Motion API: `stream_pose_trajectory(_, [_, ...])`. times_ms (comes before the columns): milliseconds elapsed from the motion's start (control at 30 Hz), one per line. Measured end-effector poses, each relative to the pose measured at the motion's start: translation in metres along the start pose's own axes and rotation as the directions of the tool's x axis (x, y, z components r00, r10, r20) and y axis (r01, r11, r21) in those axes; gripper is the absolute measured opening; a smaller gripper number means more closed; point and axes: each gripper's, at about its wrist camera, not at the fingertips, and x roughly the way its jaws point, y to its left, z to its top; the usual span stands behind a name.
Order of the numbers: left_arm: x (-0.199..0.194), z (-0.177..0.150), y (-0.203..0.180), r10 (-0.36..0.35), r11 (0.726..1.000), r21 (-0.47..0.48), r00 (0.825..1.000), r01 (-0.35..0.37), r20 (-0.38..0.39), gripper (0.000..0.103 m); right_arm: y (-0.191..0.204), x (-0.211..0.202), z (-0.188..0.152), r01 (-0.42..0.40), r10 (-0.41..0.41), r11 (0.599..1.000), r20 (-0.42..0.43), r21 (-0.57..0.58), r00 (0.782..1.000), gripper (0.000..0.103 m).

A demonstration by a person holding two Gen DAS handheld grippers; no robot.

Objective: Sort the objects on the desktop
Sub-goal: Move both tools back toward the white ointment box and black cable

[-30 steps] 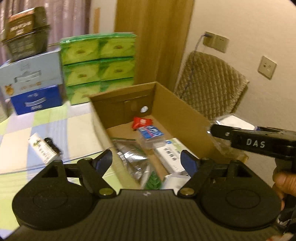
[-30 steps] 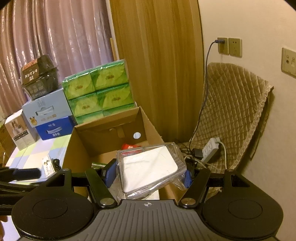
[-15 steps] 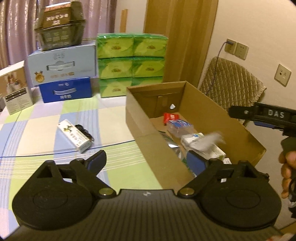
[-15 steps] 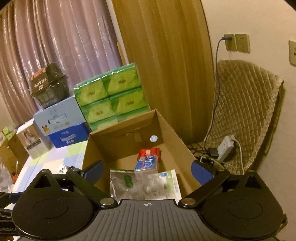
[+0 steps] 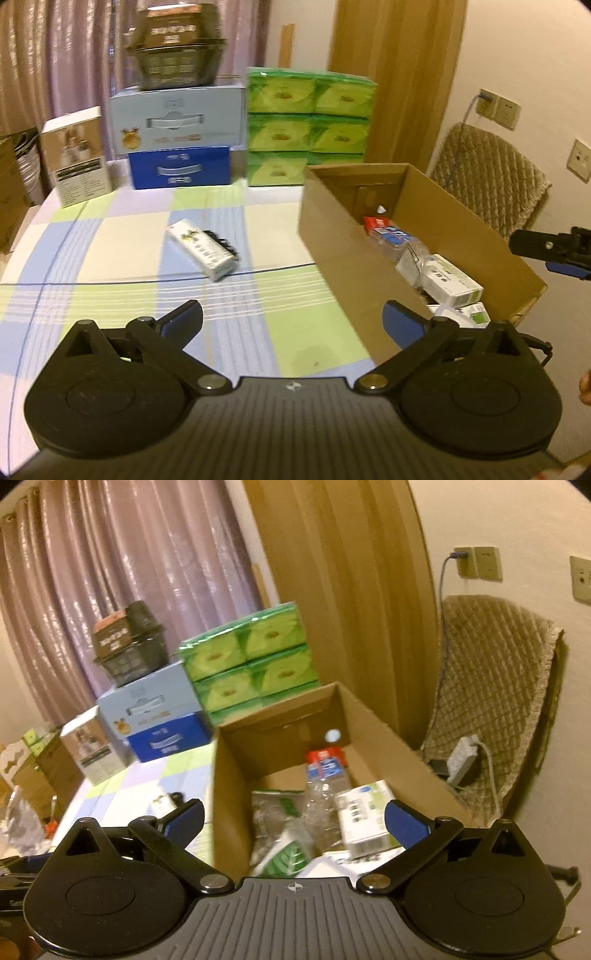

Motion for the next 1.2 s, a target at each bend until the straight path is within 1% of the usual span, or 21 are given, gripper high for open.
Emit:
stream_pose_trajectory(100, [-0.011,-0.003,0.016,0.028,0.999,-0.021,1.000,-0.028,0.003,0.102,0.019,-0.003,-0.001,-0.039,0.039,0.999,-0.006,-0.025,0.999,0.101])
stream_pose_trajectory(233, [-0.024,-0.006,0.038,0.073,0.996,-0.045,0.997,-0.073,0.006,0.102,0.048,-0.006,-0.003,-0.055,0.055,0.995,-0.009,-0.080,0.998,0.101])
stream_pose_trajectory(400, [-0.038,-0.012,0.064,0.129,0.990,-0.064,0.992,-0.129,-0.010,0.102,0.082,-0.001,-0.012,-0.114,0.109,0.984,-0.044,-0.139,0.993,0.101])
stream_pose_trajectory(500, [-0.043,-0.016,0.077,0.162,0.984,-0.065,0.987,-0.163,-0.020,0.102,0.099,0.003,-0.018,-0.131,0.123,0.977,-0.060,-0.167,0.991,0.101])
stream_pose_trajectory(733, [-0.051,-0.022,0.111,0.208,0.973,-0.093,0.978,-0.210,-0.032,0.102,0.130,0.017,-0.026,-0.172,0.156,0.964,-0.092,-0.203,0.983,0.101])
stream_pose_trajectory(967, [-0.043,-0.023,0.139,0.240,0.963,-0.114,0.970,-0.244,-0.048,0.102,0.157,0.041,-0.034,-0.209,0.183,0.948,-0.128,-0.241,0.975,0.101])
stream_pose_trajectory(1200, [-0.018,-0.023,0.162,0.253,0.960,-0.106,0.965,-0.259,-0.068,0.102,0.176,0.078,-0.044,-0.240,0.199,0.930,-0.167,-0.279,0.966,0.101])
